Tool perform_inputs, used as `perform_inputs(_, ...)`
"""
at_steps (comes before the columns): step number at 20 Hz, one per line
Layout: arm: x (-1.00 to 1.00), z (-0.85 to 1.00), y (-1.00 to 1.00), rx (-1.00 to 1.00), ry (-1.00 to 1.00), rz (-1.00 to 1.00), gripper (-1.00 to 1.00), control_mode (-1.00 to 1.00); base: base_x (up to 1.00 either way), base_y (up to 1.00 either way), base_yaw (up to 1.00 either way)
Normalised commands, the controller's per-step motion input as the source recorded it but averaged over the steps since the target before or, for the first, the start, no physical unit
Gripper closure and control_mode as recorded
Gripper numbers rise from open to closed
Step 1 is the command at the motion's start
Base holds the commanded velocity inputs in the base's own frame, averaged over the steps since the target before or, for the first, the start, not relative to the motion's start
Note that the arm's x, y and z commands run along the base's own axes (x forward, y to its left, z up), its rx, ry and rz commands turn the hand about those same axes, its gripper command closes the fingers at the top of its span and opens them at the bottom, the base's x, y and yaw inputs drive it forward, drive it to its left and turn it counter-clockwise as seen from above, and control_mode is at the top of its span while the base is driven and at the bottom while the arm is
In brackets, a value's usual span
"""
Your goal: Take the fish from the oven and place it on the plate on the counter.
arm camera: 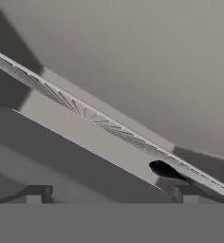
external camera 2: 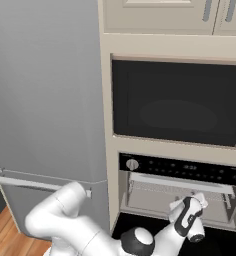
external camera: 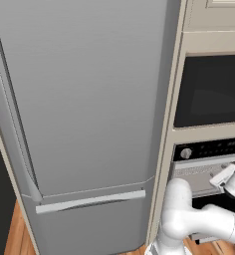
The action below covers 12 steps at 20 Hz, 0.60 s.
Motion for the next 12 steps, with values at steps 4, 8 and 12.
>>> perform_inputs(4, 0.16, -0.63, -0.14, 0.0, -0.01, -0.01, -1.0, -1.0, 0.0, 0.0, 0.0)
perform_inputs(8, 0.11, -0.79, -0.14, 0.0, 0.0, 0.0, -1.0, -1.0, 0.0, 0.0, 0.0)
perform_inputs(12, 0.15, -0.86, -0.15, 0.0, 0.0, 0.0, -1.0, -1.0, 0.0, 0.0, 0.0)
